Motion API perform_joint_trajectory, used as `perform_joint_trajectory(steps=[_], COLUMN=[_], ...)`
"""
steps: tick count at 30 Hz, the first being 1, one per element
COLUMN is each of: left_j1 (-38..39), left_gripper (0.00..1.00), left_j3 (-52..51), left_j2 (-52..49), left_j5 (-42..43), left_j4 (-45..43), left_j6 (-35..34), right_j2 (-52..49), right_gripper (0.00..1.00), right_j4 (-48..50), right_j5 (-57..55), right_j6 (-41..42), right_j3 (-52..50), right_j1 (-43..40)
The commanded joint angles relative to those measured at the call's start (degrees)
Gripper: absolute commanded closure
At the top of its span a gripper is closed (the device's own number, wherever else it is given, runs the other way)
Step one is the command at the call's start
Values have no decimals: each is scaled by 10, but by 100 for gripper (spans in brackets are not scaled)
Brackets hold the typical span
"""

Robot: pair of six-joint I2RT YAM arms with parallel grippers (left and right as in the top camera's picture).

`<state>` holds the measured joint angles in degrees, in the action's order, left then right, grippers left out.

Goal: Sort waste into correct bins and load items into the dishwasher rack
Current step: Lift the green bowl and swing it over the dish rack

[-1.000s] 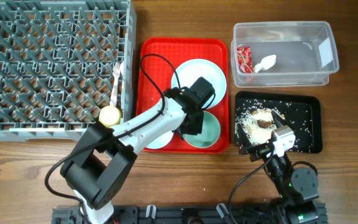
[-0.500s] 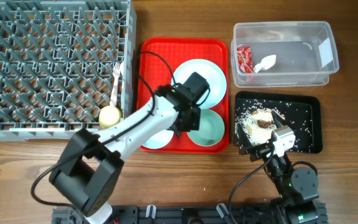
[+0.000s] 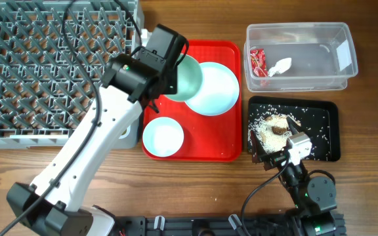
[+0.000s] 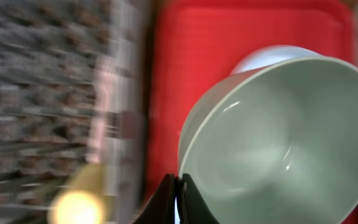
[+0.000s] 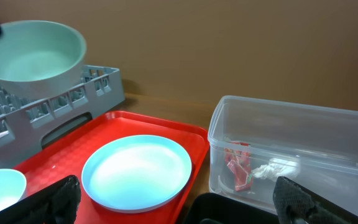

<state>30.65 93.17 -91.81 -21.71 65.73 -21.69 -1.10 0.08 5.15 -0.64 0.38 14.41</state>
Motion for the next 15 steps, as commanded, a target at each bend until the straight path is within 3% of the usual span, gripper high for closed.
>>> perform_joint_trajectory(steps=[1, 6, 12, 15], left_j1=[-2, -6, -39, -64], left_gripper=[96, 96, 96, 96], left_j3=[2, 2, -18, -51], left_j2=[-8, -12, -35, -57], left_j5=[-247, -412, -457, -524], left_j4=[14, -4, -11, -63], left_j6=[18, 18, 13, 14], right_j2=[8, 8, 8, 8], right_gripper=[0, 0, 0, 0], right_j4=[3, 3, 3, 3], right_j5=[9, 9, 9, 9], right_j6=[8, 8, 8, 8], right_j3=[-1, -1, -1, -1], right_j1=[-3, -3, -3, -3])
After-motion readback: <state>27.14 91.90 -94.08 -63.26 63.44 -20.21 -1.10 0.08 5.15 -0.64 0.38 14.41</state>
